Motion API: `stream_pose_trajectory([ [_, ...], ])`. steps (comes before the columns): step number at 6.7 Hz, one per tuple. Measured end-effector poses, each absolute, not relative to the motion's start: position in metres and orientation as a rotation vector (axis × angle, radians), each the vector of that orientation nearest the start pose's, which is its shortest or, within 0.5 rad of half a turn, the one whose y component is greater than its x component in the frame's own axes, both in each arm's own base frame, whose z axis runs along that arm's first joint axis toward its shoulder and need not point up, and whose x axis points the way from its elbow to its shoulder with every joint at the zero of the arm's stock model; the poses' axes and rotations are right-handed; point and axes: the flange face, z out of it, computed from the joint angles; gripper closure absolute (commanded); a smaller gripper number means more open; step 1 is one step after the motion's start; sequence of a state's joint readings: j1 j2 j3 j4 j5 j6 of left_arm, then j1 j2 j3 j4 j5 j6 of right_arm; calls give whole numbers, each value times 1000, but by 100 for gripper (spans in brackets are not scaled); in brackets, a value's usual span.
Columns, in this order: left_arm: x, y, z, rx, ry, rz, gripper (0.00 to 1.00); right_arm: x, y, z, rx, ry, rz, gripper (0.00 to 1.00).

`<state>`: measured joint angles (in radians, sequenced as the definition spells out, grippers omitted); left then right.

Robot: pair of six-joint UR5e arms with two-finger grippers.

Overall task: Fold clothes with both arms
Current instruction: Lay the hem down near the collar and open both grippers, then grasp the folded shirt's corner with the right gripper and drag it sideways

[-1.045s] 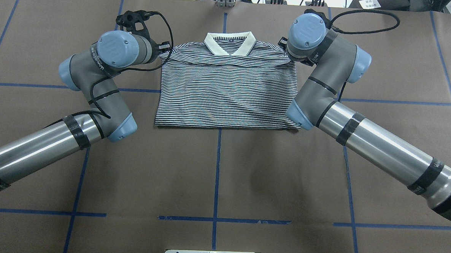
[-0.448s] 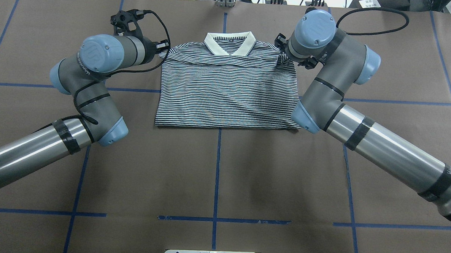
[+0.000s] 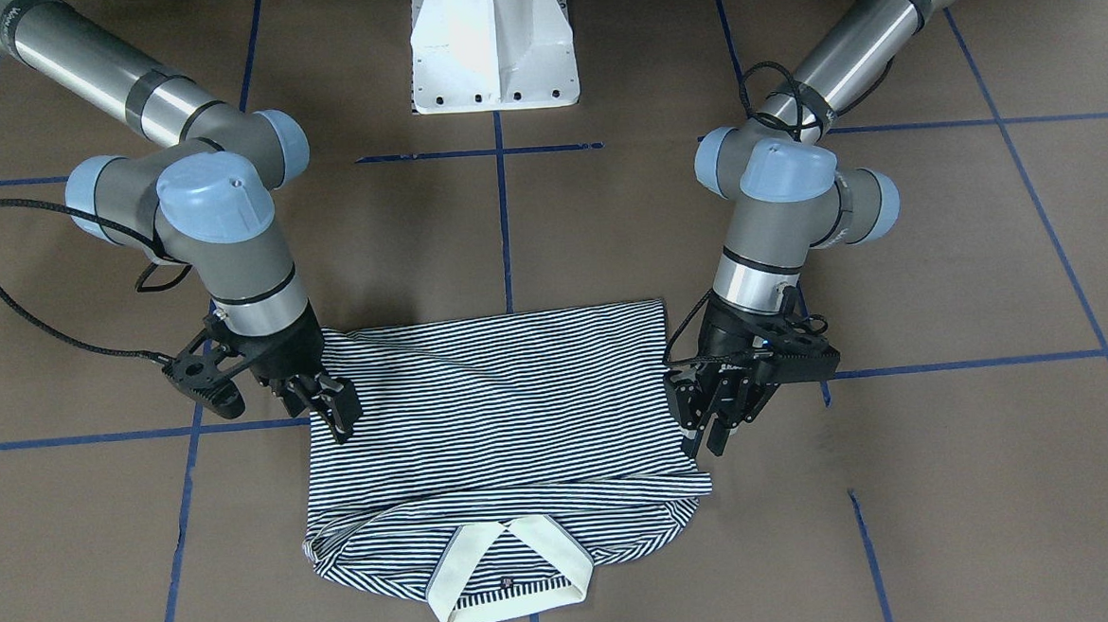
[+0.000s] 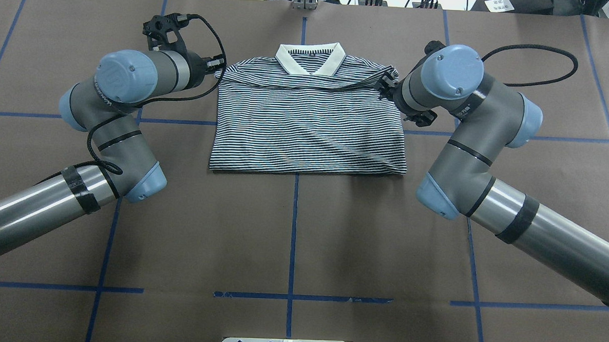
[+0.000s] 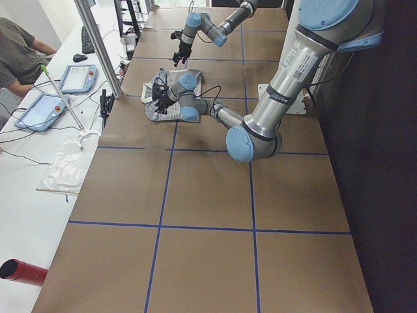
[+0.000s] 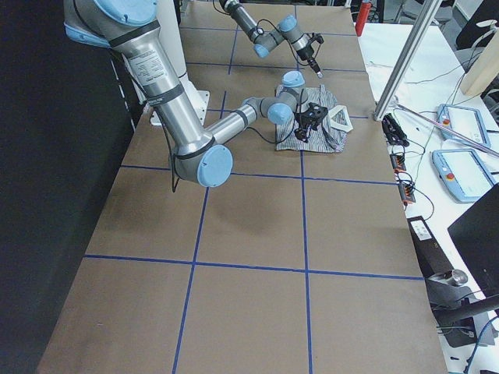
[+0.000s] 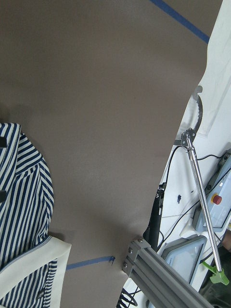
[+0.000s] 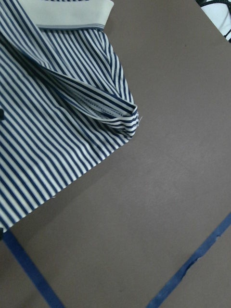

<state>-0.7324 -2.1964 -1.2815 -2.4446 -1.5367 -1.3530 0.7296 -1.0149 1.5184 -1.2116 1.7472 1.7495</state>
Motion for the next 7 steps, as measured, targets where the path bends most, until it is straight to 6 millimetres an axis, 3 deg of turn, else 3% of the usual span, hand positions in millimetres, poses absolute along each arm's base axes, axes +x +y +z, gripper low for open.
stream_pose_trajectory([
  [2,467,-599,320,580,1078,-474,59,-455,-531,332,32,-901,780,21],
  [5,473,-594,323,563,1082,-483,59,-470,-472,364,-46,-877,777,25],
  [6,473,-594,323,562,1082,-484,59,-472,-463,372,-57,-865,773,35],
  [7,473,-594,324,562,1081,-484,59,-474,-459,376,-62,-859,770,69],
])
